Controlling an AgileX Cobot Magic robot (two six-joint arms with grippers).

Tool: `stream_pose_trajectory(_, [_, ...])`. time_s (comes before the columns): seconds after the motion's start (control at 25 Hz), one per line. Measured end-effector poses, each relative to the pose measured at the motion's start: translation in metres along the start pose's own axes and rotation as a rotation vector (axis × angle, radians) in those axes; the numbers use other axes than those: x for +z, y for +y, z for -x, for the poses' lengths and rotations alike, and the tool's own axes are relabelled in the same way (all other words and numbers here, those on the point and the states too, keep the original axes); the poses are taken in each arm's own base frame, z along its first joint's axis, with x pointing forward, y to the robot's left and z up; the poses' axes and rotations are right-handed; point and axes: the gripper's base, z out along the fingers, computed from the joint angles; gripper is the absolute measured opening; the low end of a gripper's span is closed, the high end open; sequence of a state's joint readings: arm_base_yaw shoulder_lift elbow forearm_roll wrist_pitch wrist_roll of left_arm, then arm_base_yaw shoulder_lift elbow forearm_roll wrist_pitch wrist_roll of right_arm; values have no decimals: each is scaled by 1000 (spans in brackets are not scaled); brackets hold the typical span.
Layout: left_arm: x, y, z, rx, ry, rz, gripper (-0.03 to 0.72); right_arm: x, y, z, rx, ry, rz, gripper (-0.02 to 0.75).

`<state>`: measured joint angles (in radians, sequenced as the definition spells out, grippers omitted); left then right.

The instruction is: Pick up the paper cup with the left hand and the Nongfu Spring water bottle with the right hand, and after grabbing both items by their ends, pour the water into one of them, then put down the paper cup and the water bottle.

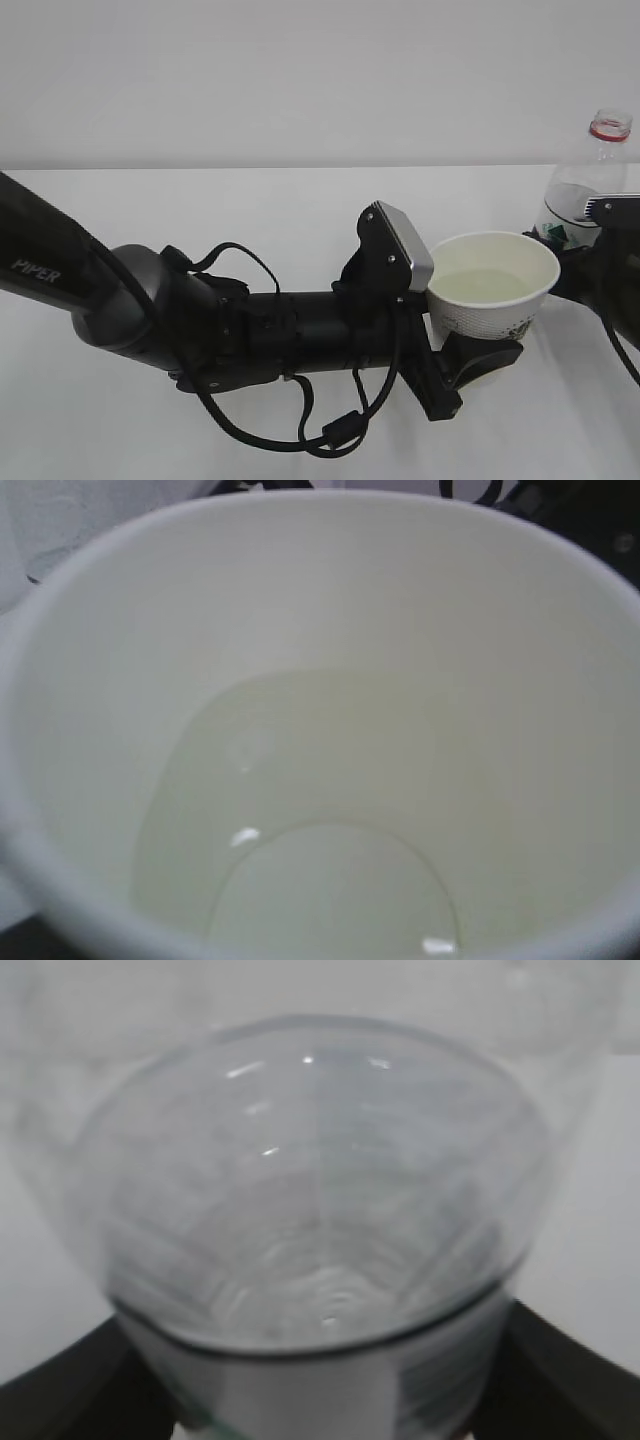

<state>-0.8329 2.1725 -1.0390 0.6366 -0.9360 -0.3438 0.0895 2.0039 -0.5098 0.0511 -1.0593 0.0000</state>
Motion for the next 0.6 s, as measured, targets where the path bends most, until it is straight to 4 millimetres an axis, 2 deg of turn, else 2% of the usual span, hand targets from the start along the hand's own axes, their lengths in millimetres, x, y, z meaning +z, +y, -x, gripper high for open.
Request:
stream_pose_trajectory(0.16, [0,0,0,0,0,0,501,0,0,-1,0,10,0,580])
stream_pose_trajectory(0.6, [0,0,0,0,0,0,501,0,3,-3,-18,29,32,589])
